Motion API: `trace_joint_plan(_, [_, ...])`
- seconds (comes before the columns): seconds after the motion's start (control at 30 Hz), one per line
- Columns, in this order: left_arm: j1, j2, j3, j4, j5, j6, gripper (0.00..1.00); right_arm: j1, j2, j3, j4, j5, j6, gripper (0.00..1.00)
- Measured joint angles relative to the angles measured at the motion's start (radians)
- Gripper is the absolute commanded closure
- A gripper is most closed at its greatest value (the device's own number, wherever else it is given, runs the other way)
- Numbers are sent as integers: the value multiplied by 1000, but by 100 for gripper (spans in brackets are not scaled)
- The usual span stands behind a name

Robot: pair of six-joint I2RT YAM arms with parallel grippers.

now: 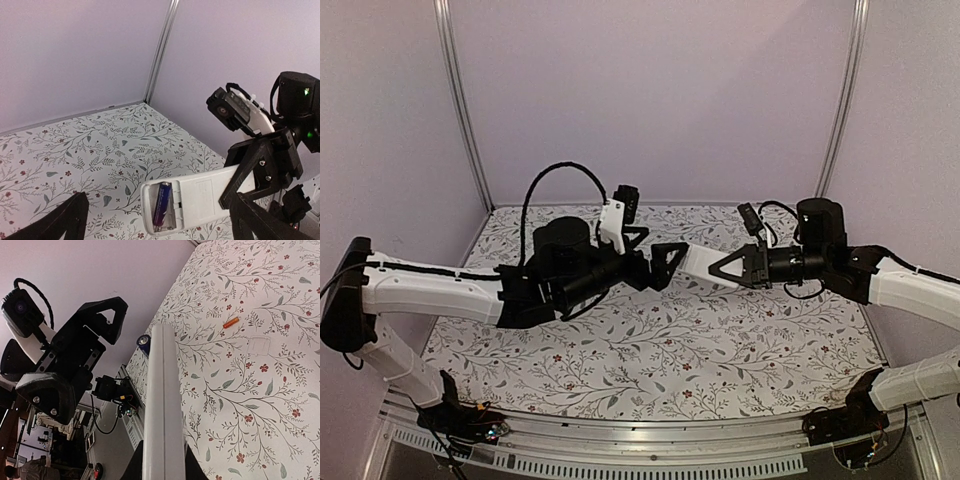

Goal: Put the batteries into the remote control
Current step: Load the battery into the battery compartment.

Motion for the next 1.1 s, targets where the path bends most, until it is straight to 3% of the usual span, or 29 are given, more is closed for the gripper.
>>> trace_joint_plan(0.23, [57,-96,-185,152,-16,-292,0,0,-7,0,-30,66,-25,100])
trace_joint_plan(0.47, [92,-31,-208,292,81,-507,0,0,-10,0,-34,73,-31,100])
trace_joint_plan(0.83, [92,126,-182,397,163,-693,0,0,-10,0,-34,73,-31,100])
trace_joint_plan(1.1, [92,190,-119,459,201,-785,7,0,-1,3,-34,73,-31,100])
